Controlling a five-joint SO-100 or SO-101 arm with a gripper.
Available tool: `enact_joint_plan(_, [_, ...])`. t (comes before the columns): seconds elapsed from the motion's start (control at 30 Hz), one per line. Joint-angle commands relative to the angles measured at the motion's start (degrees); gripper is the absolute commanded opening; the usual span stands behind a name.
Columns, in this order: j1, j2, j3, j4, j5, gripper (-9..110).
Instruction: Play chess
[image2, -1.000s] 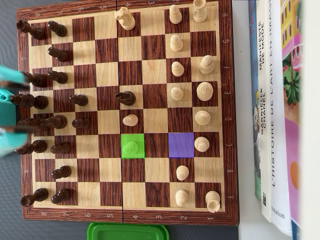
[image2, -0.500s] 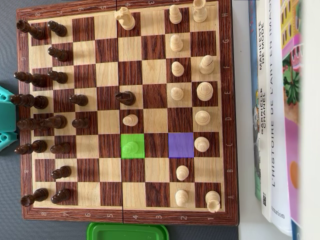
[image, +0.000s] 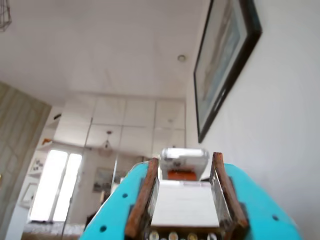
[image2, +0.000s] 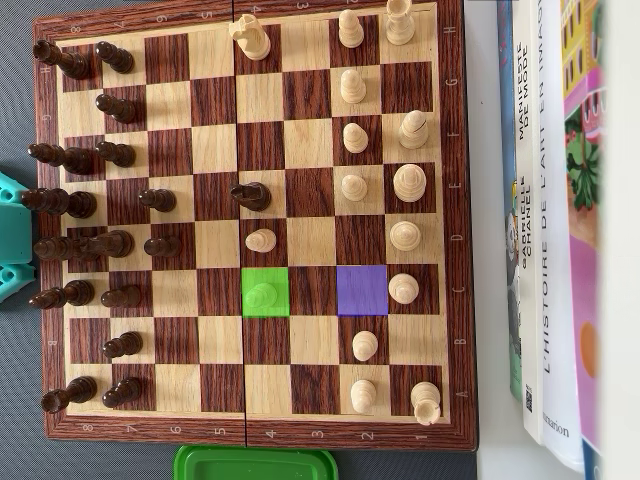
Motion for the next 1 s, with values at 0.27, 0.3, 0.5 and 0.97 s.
enact_joint_plan(0.27, [0.35,0.62,1.14,-18.54,-0.26,16])
enact_joint_plan(0.3, [0.35,0.62,1.14,-19.95,-0.26,16])
enact_joint_plan(0.5, [0.35,0.62,1.14,-28.92,-0.26,16])
enact_joint_plan(0.97, [0.44,0.62,1.14,-42.36,-0.26,16])
